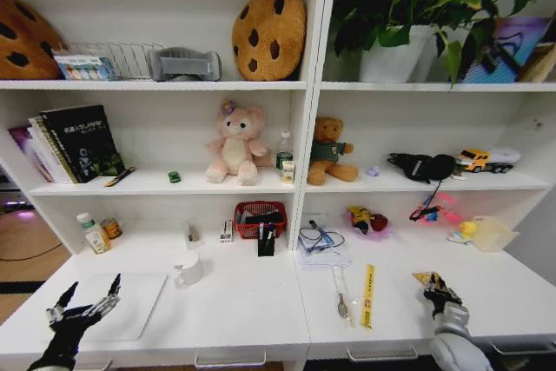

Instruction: Organize the objects on the table.

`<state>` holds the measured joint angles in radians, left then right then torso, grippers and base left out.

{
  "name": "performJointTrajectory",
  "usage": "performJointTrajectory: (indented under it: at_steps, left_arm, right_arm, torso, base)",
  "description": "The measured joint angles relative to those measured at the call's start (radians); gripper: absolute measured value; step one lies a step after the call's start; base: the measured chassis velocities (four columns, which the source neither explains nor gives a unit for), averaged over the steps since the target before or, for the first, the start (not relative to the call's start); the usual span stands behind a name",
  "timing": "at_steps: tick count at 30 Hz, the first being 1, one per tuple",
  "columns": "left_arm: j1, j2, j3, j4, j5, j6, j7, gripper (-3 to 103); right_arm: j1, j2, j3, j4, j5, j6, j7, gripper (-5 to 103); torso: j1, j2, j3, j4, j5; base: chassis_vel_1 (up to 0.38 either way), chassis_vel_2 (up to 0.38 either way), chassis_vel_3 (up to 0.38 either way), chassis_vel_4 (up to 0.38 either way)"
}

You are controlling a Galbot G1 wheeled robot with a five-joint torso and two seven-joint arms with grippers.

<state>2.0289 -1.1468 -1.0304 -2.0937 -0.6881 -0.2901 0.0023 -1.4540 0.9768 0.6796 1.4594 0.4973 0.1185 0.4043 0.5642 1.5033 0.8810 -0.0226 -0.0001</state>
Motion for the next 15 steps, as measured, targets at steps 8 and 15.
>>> performJointTrajectory:
  at_steps: [8, 15]
  left_arm:
    - [0.000, 0.000, 0.000, 0.000, 0.000, 0.000, 0.000, 100]
    - [0.000, 0.000, 0.000, 0.000, 0.000, 0.000, 0.000, 100]
  right_arm:
    - [0.020, -0.009, 0.000, 0.047, 0.006, 0.032, -0.054, 0]
    - [0.163, -0.042, -0.084, 0.065, 0.015, 0.041, -0.107, 0]
  torso:
    - [0.000, 0.000, 0.000, 0.0000, 0.0001]
    - [0.000, 0.000, 0.000, 0.0001, 0.0000]
  base:
    - [0.000, 0.000, 0.000, 0.000]
    - [0.000, 0.000, 0.000, 0.000]
